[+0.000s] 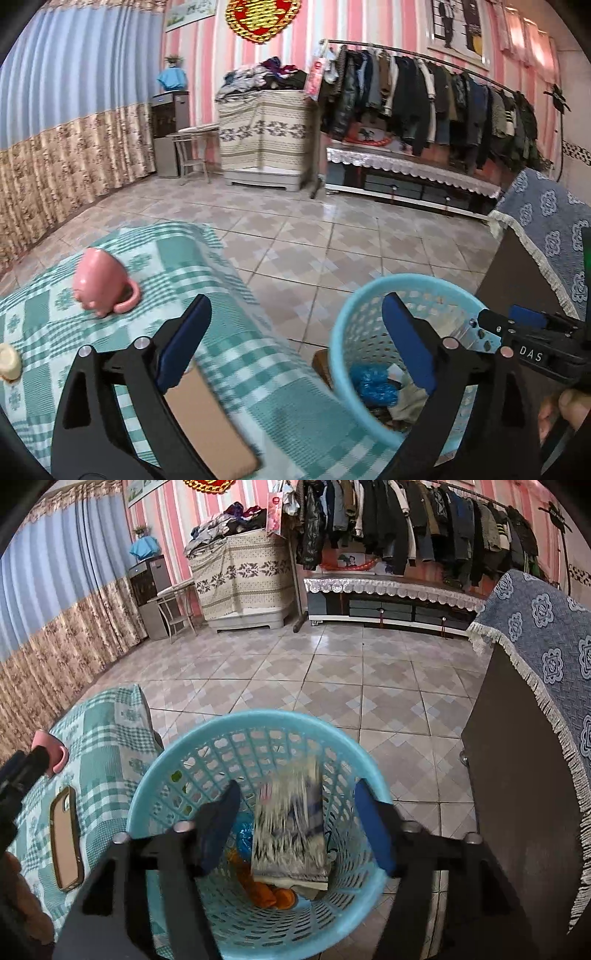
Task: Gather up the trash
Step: 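Carry the snack package and blue bag to the basket and drop both in, then return to the bed and grasp the white soap bar with the left gripper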
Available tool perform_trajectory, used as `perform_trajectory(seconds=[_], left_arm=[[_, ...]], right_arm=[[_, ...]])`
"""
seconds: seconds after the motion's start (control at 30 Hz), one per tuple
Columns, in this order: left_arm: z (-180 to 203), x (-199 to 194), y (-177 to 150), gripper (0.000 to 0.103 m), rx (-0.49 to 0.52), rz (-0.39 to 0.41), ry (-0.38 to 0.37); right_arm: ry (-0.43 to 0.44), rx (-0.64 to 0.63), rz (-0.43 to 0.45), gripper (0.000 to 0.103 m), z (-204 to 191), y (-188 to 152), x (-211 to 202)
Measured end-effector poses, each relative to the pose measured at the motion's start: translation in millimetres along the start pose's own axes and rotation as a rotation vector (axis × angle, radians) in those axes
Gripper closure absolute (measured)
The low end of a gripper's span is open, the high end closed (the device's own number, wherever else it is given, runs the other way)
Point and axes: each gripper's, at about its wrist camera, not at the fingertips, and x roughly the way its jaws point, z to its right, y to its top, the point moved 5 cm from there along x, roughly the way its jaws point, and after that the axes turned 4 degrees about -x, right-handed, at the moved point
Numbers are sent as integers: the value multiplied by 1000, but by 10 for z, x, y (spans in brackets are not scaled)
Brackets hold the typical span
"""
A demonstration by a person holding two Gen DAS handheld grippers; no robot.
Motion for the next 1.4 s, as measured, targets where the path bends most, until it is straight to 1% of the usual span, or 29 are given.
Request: perform_trajectory(seconds=[0.07,0.13,0.2,0.23,0.27,0.4,0.5,0.57,0.67,0.83,0.93,1.0,1.07,1.2,1.3,1.4], left_arm=[[-95,-43,7,12,-9,2,13],[-186,-91,4,11,-19,5,22],[-280,-154,9,10,-30,14,33],[-346,-199,14,9,-40,21,40],[-396,-231,16,8,-47,27,46],[-666,-381,-3,6,-76,44,85],[-874,-481,-33,6,-94,49,120],[-1098,-581,-73,6,-116,53,152],[-1410,-713,-129,6,-129,67,215],[-2043,-895,-239,6,-167,67,317],[-2481,-958,-335,6,-188,55,388],[-2779,-978,-412,6,-202,42,434],[-3029,-984,-496,6,-220,28,461],[-3567,-858,-669,6,-275,-48,503],[-3732,-760,-759,6,-293,-93,509],[-3814,-611,-798,6,-265,-119,532]], right_arm=[[-5,-11,-9,35,-47,3,16],[-15,-12,6,22,-86,23,-5],[-14,-12,24,20,-127,50,-46],[-9,-12,36,16,-162,66,-75],[-10,-14,47,15,-184,83,-95],[-9,-25,77,14,-309,114,-159],[35,-12,106,14,-461,154,-217],[66,-10,130,13,-594,178,-260],[105,-30,176,12,-901,213,-339],[181,-96,213,12,-1477,198,-404],[211,-169,209,12,-1892,122,-390],[221,-203,201,12,-2098,58,-362],[238,-228,186,12,-2290,-9,-322],[281,-255,150,12,-2660,-127,-214],[313,-267,115,12,-2897,-200,-92],[325,-298,84,12,-3117,-317,-6]])
